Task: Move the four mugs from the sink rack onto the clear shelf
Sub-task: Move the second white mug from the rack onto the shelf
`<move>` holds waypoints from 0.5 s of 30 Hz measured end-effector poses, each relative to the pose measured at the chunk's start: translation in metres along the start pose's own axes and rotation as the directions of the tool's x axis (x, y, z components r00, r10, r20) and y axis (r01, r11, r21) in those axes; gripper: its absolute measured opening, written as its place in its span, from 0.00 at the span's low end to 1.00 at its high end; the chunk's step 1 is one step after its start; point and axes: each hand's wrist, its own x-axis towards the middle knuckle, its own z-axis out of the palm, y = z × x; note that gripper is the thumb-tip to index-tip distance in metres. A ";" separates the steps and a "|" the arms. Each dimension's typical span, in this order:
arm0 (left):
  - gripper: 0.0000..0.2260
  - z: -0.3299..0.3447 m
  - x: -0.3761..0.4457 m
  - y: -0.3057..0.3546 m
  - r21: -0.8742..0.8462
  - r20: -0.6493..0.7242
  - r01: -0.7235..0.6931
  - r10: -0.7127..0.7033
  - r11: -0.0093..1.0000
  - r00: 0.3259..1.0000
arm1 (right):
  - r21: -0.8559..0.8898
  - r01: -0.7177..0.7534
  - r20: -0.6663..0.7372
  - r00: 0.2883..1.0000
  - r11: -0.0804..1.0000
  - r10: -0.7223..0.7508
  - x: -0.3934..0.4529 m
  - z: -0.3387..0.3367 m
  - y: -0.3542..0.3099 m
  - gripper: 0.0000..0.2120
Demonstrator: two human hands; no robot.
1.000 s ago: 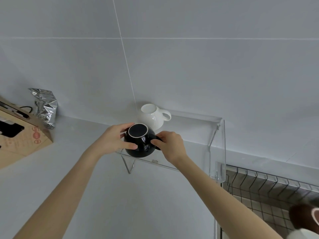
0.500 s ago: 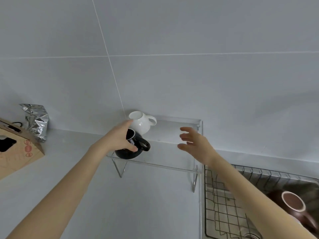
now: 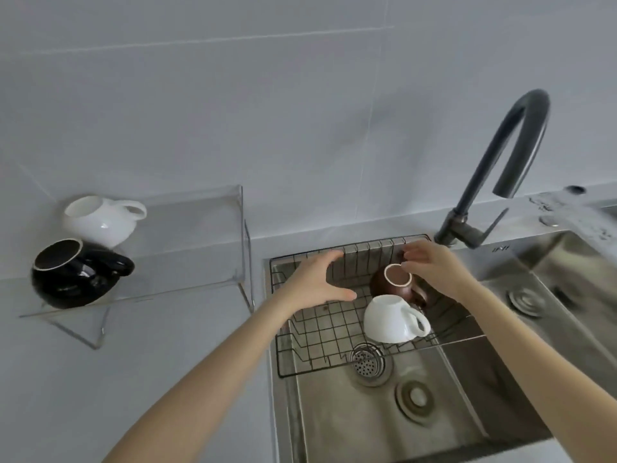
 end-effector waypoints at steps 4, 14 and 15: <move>0.37 0.052 0.025 -0.013 -0.066 0.164 0.113 -0.101 0.991 0.981 | -0.054 -0.145 0.058 0.987 0.988 0.148 -0.007 0.005 0.040 0.16; 0.22 0.116 0.052 -0.036 -0.427 0.267 0.368 -0.274 0.826 0.924 | -0.060 -0.253 0.073 0.964 0.966 0.257 -0.026 0.033 0.074 0.11; 0.21 0.117 0.053 -0.036 -0.439 0.257 0.367 -0.277 0.820 0.926 | -0.054 -0.250 0.070 0.965 0.967 0.253 -0.025 0.034 0.073 0.10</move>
